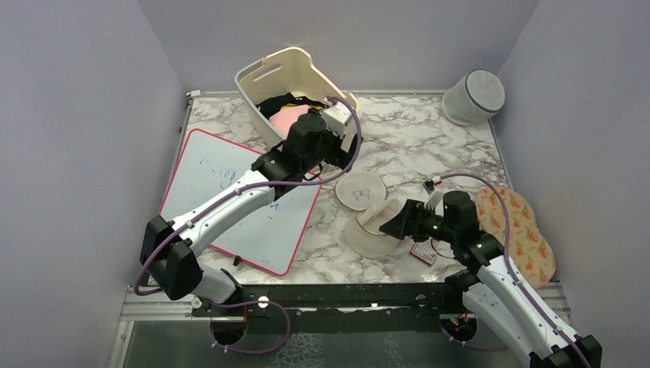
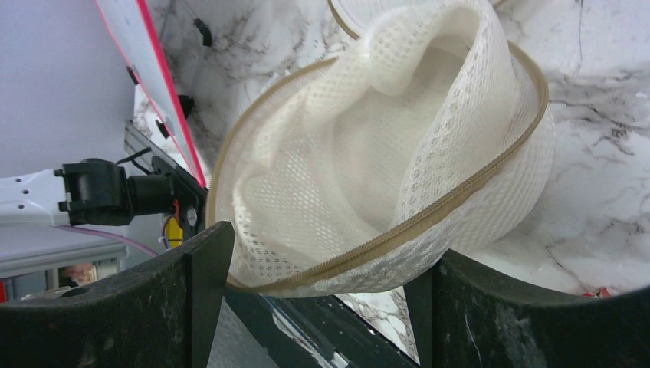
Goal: Unzip the laundry bag and remove the bra
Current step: Move the laundry bag to the center of the board.
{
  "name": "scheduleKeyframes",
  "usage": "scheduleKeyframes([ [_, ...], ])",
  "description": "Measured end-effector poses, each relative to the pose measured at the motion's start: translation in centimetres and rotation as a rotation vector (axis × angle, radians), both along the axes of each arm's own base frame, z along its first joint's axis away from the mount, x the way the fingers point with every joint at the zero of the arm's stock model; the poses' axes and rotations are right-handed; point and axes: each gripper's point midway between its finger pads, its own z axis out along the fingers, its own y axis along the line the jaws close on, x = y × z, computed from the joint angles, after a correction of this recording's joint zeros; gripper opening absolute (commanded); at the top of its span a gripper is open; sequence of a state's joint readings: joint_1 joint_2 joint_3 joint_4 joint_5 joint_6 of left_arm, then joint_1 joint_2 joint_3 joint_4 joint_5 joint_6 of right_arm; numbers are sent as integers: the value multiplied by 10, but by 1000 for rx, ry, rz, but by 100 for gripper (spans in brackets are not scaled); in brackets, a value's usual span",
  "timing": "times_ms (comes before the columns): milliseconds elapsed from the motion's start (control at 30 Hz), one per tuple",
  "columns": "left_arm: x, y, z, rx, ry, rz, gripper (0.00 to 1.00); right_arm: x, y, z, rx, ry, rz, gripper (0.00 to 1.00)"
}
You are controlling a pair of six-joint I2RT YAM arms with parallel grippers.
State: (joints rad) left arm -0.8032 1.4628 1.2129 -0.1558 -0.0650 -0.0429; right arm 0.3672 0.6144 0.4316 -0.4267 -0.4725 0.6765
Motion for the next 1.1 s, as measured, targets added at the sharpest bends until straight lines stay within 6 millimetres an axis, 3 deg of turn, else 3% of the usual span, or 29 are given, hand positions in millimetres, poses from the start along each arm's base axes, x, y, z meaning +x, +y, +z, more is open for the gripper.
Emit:
scheduleKeyframes([
  [133, -42, -34, -48, 156, 45, -134, 98, 2, -2, 5, -6, 6, -21, 73],
  [267, -77, -54, -60, 226, 31, -219, 99, -3, -3, -11, -12, 75, -32, 72],
  [433, -64, -42, -54, 252, -9, -152, 99, -12, -12, -33, -66, 162, -63, 73],
  [633, -48, -26, -40, 268, -68, -57, 99, 3, -25, -44, -130, 203, -184, 71],
  [800, -42, -14, -25, 260, -122, 8, 99, 33, -37, -46, -238, 199, -270, 72],
  [1100, -35, 11, -4, 239, -205, 109, 99, 100, -45, -17, -434, 54, -263, 80],
])
